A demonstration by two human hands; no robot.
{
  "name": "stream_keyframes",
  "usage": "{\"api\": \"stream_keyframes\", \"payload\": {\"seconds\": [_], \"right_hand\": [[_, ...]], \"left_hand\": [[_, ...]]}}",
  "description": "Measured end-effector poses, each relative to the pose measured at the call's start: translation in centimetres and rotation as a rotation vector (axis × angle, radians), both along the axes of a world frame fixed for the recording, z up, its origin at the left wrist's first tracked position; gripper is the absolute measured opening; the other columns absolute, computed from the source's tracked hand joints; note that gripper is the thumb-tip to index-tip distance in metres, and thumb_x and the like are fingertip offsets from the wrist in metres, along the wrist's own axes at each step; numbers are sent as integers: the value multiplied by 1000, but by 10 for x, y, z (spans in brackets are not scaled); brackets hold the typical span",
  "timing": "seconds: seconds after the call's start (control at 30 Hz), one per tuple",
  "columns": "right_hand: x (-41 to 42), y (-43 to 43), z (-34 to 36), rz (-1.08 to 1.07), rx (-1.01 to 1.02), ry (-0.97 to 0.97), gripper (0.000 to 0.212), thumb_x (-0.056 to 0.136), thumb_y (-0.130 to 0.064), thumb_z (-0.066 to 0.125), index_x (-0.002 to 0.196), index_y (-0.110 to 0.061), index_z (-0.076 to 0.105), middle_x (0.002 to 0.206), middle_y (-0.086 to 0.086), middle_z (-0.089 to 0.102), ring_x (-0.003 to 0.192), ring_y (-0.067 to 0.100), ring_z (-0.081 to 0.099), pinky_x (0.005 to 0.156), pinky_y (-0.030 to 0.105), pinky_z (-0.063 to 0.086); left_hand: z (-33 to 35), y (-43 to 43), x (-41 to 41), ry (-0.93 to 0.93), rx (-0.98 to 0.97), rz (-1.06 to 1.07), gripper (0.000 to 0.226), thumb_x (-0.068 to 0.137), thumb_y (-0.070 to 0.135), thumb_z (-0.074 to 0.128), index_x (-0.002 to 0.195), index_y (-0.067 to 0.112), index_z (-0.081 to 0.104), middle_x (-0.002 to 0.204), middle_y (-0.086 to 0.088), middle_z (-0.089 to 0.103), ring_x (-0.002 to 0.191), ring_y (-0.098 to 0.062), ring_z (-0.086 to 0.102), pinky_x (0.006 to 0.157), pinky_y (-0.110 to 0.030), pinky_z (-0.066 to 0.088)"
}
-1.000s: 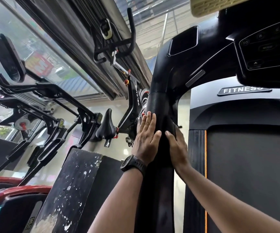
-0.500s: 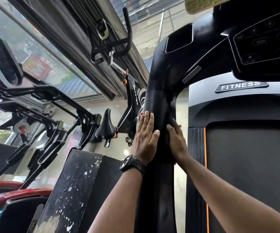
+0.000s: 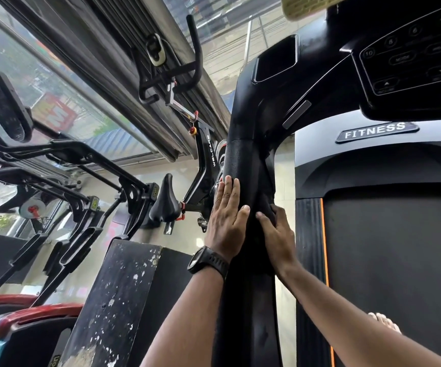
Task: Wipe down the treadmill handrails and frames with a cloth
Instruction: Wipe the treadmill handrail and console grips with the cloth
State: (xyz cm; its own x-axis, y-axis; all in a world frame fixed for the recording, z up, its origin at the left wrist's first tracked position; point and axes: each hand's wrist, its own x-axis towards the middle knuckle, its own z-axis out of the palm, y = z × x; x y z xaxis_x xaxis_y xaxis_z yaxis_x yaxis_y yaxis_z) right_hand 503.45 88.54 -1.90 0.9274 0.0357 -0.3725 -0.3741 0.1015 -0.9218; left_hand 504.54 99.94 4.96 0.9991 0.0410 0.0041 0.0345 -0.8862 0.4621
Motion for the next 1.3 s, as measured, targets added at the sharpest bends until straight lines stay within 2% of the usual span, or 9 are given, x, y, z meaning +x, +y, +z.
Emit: {"api": "stream_keyframes", "payload": {"seconds": [0.1, 0.3, 0.47, 0.6, 0.67, 0.83, 1.03, 1.2, 1.3], "right_hand": [[5, 0, -1, -78, -22, -195, 37, 96, -40, 65, 132, -33, 63, 135, -8, 65, 123, 8, 60, 106, 29, 46], [-3, 3, -13, 29, 88, 95, 71, 79, -71, 52, 144, -44, 50, 146, -7, 54, 135, 18, 50, 116, 47, 39], [3, 5, 1, -30, 60, -189, 54, 97, -48, 50, 150, -35, 48, 156, -11, 45, 144, 6, 38, 119, 30, 29], [11, 3, -16, 35, 28, 142, 52, 102, -55, 42, 151, -38, 43, 154, 0, 48, 140, 24, 44, 118, 49, 33], [-5, 3, -11, 47, 3, 147, 62, 93, -62, 43, 150, -38, 44, 152, -1, 50, 138, 24, 47, 116, 50, 36], [-15, 4, 13, -16, -11, -252, 54, 96, -45, 49, 149, -35, 47, 155, -15, 44, 141, 0, 38, 112, 18, 29], [-22, 1, -12, 76, 2, 103, 62, 96, -60, 39, 154, -36, 39, 156, 0, 45, 142, 25, 43, 119, 49, 32], [-30, 3, 6, -17, 29, -155, 52, 100, -49, 41, 150, -37, 45, 156, -14, 44, 144, 3, 36, 119, 29, 27], [-18, -2, -12, 59, 10, 12, 51, 105, -53, 37, 153, -36, 40, 158, -8, 42, 147, 16, 36, 122, 37, 26]], "left_hand": [[2, -1, 0, 13, 1, 9, 70, 92, 43, 26, 157, 20, 13, 160, 15, -5, 150, 0, -9, 124, -28, -1], [1, -2, -9, 9, 6, -1, 76, 88, 49, 20, 158, 20, 12, 161, 14, -6, 149, 0, -11, 124, -28, -2], [2, -1, -9, -2, 13, -12, 78, 87, 49, 22, 157, 17, 13, 160, 13, -6, 150, -3, -10, 124, -28, -2], [1, -2, -10, 4, 21, -10, 76, 88, 48, 22, 157, 18, 11, 160, 13, -7, 150, -3, -10, 124, -28, -2], [2, -3, -11, -2, 29, -14, 77, 88, 49, 20, 158, 18, 11, 160, 13, -7, 150, -3, -10, 123, -26, -4], [4, -2, -11, 9, 13, -11, 69, 93, 38, 29, 157, 18, 12, 159, 13, -7, 149, -1, -11, 122, -24, -5], [0, -3, -21, -9, 49, -35, 67, 95, 36, 25, 157, 13, 11, 160, 8, -7, 151, -6, -11, 124, -29, -3], [1, -2, -22, -13, 7, -21, 68, 93, 36, 26, 156, 12, 16, 160, 9, -3, 150, -4, -8, 124, -29, -1], [-2, -2, -28, -11, 8, -19, 66, 95, 34, 28, 157, 15, 14, 161, 10, -4, 150, -2, -9, 124, -30, -1]]}}
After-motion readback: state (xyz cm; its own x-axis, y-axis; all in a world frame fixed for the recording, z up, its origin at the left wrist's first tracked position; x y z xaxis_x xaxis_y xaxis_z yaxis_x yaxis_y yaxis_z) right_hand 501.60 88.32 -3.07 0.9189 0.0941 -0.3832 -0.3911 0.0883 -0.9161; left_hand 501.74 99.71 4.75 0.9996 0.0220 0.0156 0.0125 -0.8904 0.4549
